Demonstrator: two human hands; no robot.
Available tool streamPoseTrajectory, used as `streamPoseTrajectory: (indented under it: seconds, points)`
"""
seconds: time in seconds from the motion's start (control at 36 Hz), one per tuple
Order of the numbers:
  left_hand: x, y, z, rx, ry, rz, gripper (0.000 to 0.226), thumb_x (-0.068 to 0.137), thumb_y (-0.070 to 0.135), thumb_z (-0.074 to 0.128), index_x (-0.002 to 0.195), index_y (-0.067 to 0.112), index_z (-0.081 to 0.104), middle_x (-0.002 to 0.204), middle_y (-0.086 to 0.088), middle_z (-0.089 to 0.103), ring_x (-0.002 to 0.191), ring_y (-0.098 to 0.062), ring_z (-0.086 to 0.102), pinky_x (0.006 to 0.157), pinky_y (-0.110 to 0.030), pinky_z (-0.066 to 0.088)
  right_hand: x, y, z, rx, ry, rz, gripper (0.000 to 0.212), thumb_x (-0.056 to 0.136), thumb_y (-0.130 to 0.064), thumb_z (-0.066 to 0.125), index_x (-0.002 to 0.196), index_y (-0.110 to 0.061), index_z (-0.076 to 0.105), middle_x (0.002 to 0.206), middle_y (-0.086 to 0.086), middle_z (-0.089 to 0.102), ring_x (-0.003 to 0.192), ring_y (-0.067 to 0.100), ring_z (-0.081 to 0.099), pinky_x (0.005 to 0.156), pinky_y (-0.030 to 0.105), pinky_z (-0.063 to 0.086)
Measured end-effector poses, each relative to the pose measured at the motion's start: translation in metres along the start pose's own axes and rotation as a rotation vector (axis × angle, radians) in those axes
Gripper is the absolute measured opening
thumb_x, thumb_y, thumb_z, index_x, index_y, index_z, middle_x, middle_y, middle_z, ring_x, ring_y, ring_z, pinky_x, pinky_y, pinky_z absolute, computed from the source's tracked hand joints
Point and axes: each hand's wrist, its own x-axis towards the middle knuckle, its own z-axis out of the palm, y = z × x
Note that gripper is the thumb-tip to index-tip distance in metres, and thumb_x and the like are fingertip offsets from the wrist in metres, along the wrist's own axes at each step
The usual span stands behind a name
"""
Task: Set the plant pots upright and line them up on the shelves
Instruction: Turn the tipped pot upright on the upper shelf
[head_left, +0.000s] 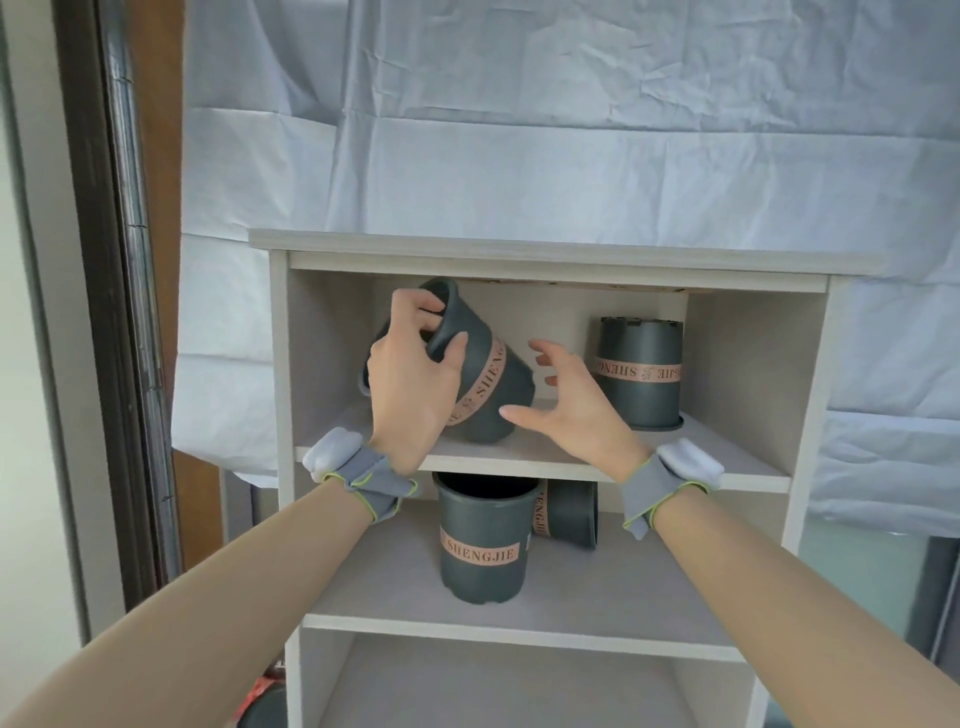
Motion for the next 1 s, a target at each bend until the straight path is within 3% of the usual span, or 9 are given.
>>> streamPoseTrajectory:
  seconds: [0.19, 0.44, 0.56, 0.64, 0.72, 0.78, 0.83, 0.89, 1.0]
  points:
    - [0.003, 0.017, -0.013, 0.004, -0.078, 0.010, 0.028, 0.084, 0.027, 0.074, 0.101, 0.029, 0.052, 0.086, 0.014, 0.067, 0.069, 0.001, 0.054, 0.068, -0.014, 0.039, -0.005, -0.015, 0.005, 0.080, -0.052, -0.003, 0.110, 0.067, -0.040, 0.089, 0.155, -0.029, 0.023, 0.149, 0.004, 0.032, 0.128, 0.007, 0.034, 0.108, 0.025, 0.028]
    - [0.013, 0.039, -0.023, 0.084, -0.139, 0.079, 0.021, 0.087, 0.030, 0.067, 0.105, 0.025, 0.056, 0.082, 0.013, 0.070, 0.082, -0.014, 0.064, 0.072, -0.028, 0.046, -0.011, -0.023, -0.002, 0.160, -0.092, 0.040, 0.108, 0.062, -0.039, 0.093, 0.149, -0.042, 0.028, 0.132, -0.006, 0.033, 0.127, 0.009, 0.032, 0.106, 0.024, 0.025]
    - [0.015, 0.052, -0.025, 0.129, -0.137, 0.123, 0.020, 0.087, 0.029, 0.067, 0.104, 0.025, 0.058, 0.077, 0.014, 0.069, 0.078, -0.014, 0.063, 0.074, -0.029, 0.047, -0.012, -0.022, -0.006, 0.214, -0.134, 0.044, 0.110, 0.057, -0.048, 0.093, 0.147, -0.047, 0.030, 0.141, -0.002, 0.038, 0.131, 0.010, 0.037, 0.106, 0.023, 0.030]
    - [0.017, 0.065, -0.026, 0.192, -0.199, 0.180, 0.021, 0.084, 0.029, 0.068, 0.103, 0.025, 0.058, 0.077, 0.012, 0.071, 0.079, -0.017, 0.064, 0.074, -0.034, 0.053, -0.016, -0.021, -0.005, 0.285, -0.164, 0.042, 0.105, 0.057, -0.047, 0.093, 0.142, -0.049, 0.033, 0.140, -0.009, 0.045, 0.125, -0.010, 0.044, 0.091, 0.004, 0.036]
    - [0.017, 0.076, -0.024, 0.287, -0.305, 0.308, 0.027, 0.082, 0.033, 0.069, 0.105, 0.024, 0.058, 0.081, 0.011, 0.073, 0.083, -0.023, 0.067, 0.072, -0.037, 0.054, -0.022, -0.019, -0.001, 0.356, -0.185, 0.063, 0.101, 0.062, -0.035, 0.093, 0.140, -0.047, 0.030, 0.132, -0.019, 0.050, 0.104, -0.034, 0.044, 0.077, -0.009, 0.036]
    - [0.016, 0.078, -0.023, 0.342, -0.375, 0.426, 0.030, 0.083, 0.036, 0.070, 0.107, 0.024, 0.058, 0.084, 0.011, 0.073, 0.085, -0.022, 0.066, 0.069, -0.035, 0.051, -0.028, -0.015, 0.003, 0.407, -0.197, 0.095, 0.106, 0.064, -0.029, 0.094, 0.146, -0.036, 0.028, 0.137, -0.015, 0.052, 0.114, -0.026, 0.047, 0.087, -0.002, 0.041]
    - [0.015, 0.076, -0.020, 0.367, -0.446, 0.526, 0.033, 0.084, 0.040, 0.071, 0.111, 0.026, 0.058, 0.091, 0.009, 0.071, 0.088, -0.020, 0.064, 0.069, -0.031, 0.046, -0.035, -0.012, 0.007, 0.445, -0.201, 0.135, 0.112, 0.064, -0.027, 0.093, 0.151, -0.029, 0.023, 0.146, -0.009, 0.049, 0.130, -0.006, 0.047, 0.106, 0.019, 0.044]
    - [0.012, 0.072, -0.018, 0.371, -0.492, 0.609, 0.036, 0.086, 0.043, 0.070, 0.115, 0.026, 0.059, 0.095, 0.005, 0.068, 0.090, -0.021, 0.062, 0.073, -0.032, 0.047, -0.041, -0.010, 0.009, 0.435, -0.196, 0.158, 0.114, 0.063, -0.033, 0.093, 0.151, -0.029, 0.021, 0.149, -0.008, 0.046, 0.137, 0.006, 0.045, 0.111, 0.036, 0.045]
    - [0.009, 0.061, -0.014, 0.360, -0.447, 0.710, 0.035, 0.092, 0.045, 0.064, 0.115, 0.019, 0.065, 0.095, 0.003, 0.074, 0.094, -0.023, 0.059, 0.087, -0.037, 0.042, -0.047, -0.008, 0.013, 0.372, -0.174, 0.155, 0.116, 0.064, -0.049, 0.089, 0.150, -0.043, 0.010, 0.143, -0.021, 0.040, 0.136, 0.001, 0.042, 0.109, 0.024, 0.040]
